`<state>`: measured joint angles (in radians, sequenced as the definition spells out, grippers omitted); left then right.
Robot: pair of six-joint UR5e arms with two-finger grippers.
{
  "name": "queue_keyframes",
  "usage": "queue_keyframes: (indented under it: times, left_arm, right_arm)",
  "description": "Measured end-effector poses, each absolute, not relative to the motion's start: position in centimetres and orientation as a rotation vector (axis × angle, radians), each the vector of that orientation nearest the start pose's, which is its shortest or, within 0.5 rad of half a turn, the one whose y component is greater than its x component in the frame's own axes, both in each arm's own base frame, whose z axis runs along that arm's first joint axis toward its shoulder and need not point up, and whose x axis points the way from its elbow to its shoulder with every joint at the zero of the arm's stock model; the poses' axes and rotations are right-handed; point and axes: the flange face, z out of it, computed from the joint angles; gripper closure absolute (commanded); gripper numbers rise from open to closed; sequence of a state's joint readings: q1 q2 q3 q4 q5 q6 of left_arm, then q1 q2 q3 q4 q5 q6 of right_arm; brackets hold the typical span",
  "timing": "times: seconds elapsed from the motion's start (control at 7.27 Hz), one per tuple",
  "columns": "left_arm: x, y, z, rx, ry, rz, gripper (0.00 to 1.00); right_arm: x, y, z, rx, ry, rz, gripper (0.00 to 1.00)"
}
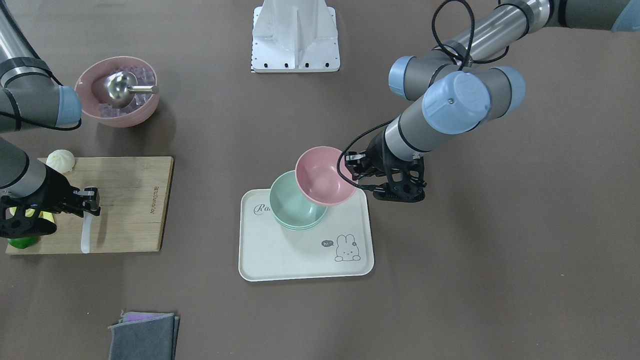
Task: Stack pink bowl on green and place spoon
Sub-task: 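Lower the pink bowl into the green bowl while right gripper carries spoon, then release the pink bowl with the left gripper while the right lowers the spoon into it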
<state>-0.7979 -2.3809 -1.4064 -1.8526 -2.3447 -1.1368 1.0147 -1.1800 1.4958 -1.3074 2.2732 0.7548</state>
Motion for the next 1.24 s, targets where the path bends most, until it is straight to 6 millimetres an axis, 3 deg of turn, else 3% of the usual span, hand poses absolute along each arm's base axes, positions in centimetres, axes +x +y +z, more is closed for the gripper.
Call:
queue_keyframes:
  times: [0.14, 0.28, 0.55, 0.69, 0.83, 0.96, 1.24]
  left_arm:
    - [48.2, -57.9, 18.1, -0.036, 1.129, 0.032, 0.91]
    - [49.0, -58.4, 18.2, 0.009, 1.133, 0.028, 0.02]
    - [48.8, -58.3, 19.5, 0.072, 1.166, 0.046, 0.02]
    - [47.2, -56.9, 22.7, 0.096, 1.196, 0.063, 0.02]
    - [44.3, -55.0, 26.5, 0.100, 1.220, 0.077, 0.02]
    - [40.7, -54.5, 29.0, 0.078, 1.241, 0.088, 0.02]
    - [34.8, -54.8, 32.3, 0.044, 1.264, 0.112, 0.02]
  right_arm:
    - [-30.8, -60.1, 41.3, 0.012, -0.900, 0.022, 1.00]
    - [-32.7, -60.0, 38.5, -0.005, -0.925, 0.062, 1.00]
    - [-36.6, -59.8, 31.9, -0.046, -0.983, 0.149, 1.00]
    - [-39.1, -59.2, 27.9, -0.076, -1.012, 0.210, 1.00]
    - [-42.0, -58.3, 23.7, -0.101, -1.038, 0.269, 1.00]
    - [-45.3, -57.3, 19.7, -0.112, -1.054, 0.324, 1.00]
    - [-50.4, -56.7, 15.0, -0.103, -1.069, 0.394, 1.00]
